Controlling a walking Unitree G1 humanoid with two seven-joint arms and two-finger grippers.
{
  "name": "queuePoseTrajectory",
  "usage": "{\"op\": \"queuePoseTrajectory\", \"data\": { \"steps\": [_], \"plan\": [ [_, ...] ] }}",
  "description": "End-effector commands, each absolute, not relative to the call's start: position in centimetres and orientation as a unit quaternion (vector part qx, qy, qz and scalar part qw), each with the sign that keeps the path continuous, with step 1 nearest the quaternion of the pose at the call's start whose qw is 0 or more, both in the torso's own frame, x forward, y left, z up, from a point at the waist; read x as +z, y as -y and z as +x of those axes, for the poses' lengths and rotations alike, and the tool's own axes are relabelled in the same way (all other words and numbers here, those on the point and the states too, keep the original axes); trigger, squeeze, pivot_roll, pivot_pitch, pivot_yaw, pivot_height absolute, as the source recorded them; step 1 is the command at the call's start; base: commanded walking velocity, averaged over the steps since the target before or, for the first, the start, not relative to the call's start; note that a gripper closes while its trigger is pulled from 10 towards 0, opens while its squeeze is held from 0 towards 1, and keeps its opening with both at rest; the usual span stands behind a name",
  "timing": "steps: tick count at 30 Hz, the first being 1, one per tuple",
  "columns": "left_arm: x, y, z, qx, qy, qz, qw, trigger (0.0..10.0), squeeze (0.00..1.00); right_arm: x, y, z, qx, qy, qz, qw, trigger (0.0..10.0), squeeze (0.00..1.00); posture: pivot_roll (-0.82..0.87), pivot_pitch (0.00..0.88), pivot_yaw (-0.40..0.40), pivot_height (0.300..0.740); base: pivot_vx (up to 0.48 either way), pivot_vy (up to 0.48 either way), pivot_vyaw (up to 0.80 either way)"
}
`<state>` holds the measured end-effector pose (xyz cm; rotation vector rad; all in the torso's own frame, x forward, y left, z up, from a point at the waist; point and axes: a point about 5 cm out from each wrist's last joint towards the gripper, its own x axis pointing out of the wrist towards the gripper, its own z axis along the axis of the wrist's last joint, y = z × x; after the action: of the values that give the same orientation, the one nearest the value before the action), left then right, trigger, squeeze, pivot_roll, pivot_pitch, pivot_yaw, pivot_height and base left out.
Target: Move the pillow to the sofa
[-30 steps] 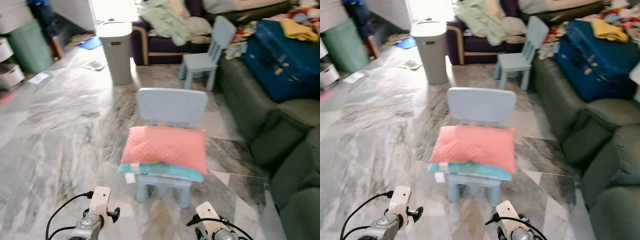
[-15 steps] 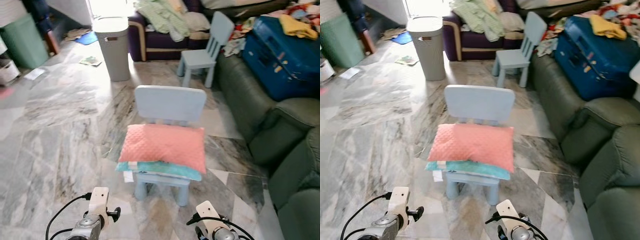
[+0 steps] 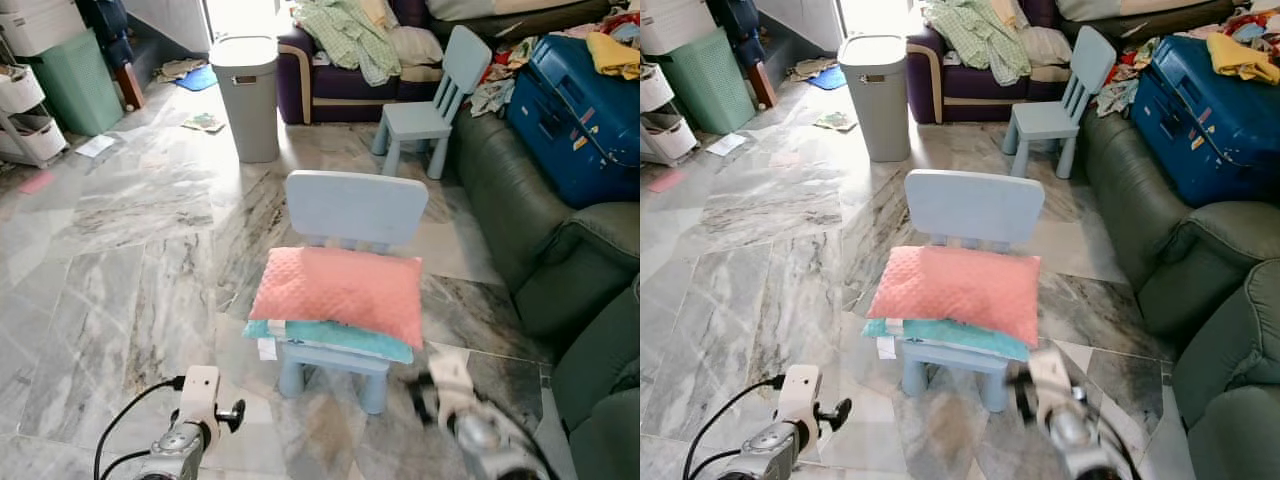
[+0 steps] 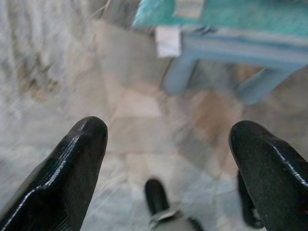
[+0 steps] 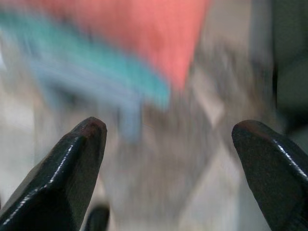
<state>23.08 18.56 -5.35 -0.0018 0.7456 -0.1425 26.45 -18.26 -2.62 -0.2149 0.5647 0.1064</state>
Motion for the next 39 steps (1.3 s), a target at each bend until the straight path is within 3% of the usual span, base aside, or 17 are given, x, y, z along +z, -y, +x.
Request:
{"op": "queuePoseTrajectory", "data": {
  "steps": [1,9,18,24,32,36,39],
  "plan": [
    [-0.2,-20.9,27.9,-0.101,-0.234,0.045,0.966,10.0,0.0,-1.5,17.5,27.3,0.075,-0.237,-0.067,0.966,10.0,0.0,-0.03,0.036,0.022,0.74,0.0,0.0,0.0],
    [3.4,-19.9,27.6,-0.127,-0.088,0.077,0.985,10.0,0.0,1.8,17.5,26.9,0.108,-0.124,0.038,0.986,10.0,0.0,-0.02,0.008,0.013,0.74,0.0,0.0,0.0],
    [5.0,-20.5,25.0,-0.13,-0.051,0.114,0.984,10.0,0.0,3.6,18.9,24.5,0.106,-0.099,0.047,0.988,10.0,0.0,-0.04,0.001,0.026,0.74,0.0,0.0,0.0],
    [5.7,-21.3,24.0,-0.05,-0.041,0.106,0.992,10.0,0.0,4.8,20.7,23.6,0.058,-0.097,0.026,0.993,10.0,0.0,-0.05,0.0,0.01,0.74,0.0,0.0,0.0],
    [5.7,-19.4,25.5,-0.079,-0.043,0.037,0.995,10.0,0.0,3.6,22.4,23.4,0.061,-0.126,0.028,0.99,10.0,0.0,-0.1,0.0,-0.014,0.74,0.0,0.0,0.0],
    [6.6,-18.4,26.5,-0.072,-0.039,-0.023,0.996,10.0,0.0,2.2,23.4,24.4,0.056,-0.168,0.0,0.984,10.0,0.0,-0.09,0.0,-0.022,0.74,0.0,0.0,0.0],
    [7.9,-18.0,27.1,-0.074,-0.022,-0.051,0.996,10.0,0.0,3.1,23.2,25.6,0.067,-0.148,-0.005,0.987,10.0,0.0,-0.09,0.0,-0.02,0.74,0.0,0.0,0.0]
  ]
}}
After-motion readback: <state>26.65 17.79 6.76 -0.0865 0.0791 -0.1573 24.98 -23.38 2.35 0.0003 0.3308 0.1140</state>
